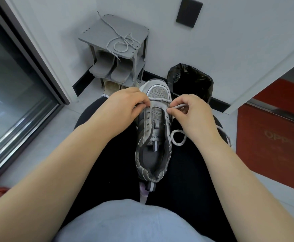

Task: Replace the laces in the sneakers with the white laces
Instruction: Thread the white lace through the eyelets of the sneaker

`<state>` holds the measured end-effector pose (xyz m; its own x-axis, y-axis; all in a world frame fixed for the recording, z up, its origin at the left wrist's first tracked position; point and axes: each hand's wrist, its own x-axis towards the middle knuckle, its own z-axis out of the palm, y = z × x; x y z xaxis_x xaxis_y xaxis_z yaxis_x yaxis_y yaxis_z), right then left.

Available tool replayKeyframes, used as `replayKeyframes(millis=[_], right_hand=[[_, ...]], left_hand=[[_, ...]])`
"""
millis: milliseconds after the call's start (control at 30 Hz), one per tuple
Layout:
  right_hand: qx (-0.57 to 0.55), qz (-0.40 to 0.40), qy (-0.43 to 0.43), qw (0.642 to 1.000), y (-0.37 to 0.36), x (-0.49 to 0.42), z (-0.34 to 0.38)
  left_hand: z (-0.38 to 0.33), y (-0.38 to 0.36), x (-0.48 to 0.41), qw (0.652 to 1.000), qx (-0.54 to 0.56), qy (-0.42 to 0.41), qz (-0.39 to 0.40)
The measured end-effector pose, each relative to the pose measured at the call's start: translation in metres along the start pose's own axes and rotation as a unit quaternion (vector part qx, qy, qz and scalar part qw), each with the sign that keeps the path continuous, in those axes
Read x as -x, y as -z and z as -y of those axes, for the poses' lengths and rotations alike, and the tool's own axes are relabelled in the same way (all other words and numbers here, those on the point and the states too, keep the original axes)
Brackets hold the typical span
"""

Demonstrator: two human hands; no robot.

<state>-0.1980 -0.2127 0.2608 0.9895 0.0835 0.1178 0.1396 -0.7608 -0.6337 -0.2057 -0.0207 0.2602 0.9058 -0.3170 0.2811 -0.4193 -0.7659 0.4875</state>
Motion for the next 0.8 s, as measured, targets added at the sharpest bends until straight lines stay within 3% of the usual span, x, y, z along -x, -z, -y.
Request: replayKeyframes(millis=[367, 567, 600, 733, 800], right_hand=[[0.039, -0.029, 0.018, 0.999, -0.003, 0.001, -0.001], [0.177, -0.173, 0.082, 0.965, -0.007, 0.013, 0.007], [0.177, -0.161, 0.087, 0.967, -0.008, 0.017, 0.012], [0.115, 0.024, 0.023, 0.993, -0.009, 0.029, 0.023], [0.098, 0.035, -0.001, 0.995, -0.006, 0.030, 0.020]], left_hand=[[0.001, -0.002, -0.011, 1.000, 0.010, -0.003, 0.015], [-0.001, -0.005, -0.011, 0.999, 0.010, 0.035, -0.034], [-0.001, -0.006, -0.010, 0.999, -0.002, 0.027, -0.041], [-0.005, -0.014, 0.000, 0.994, -0.085, 0.006, -0.072], [-0.016, -0.014, 0.008, 0.991, -0.113, 0.048, -0.057]])
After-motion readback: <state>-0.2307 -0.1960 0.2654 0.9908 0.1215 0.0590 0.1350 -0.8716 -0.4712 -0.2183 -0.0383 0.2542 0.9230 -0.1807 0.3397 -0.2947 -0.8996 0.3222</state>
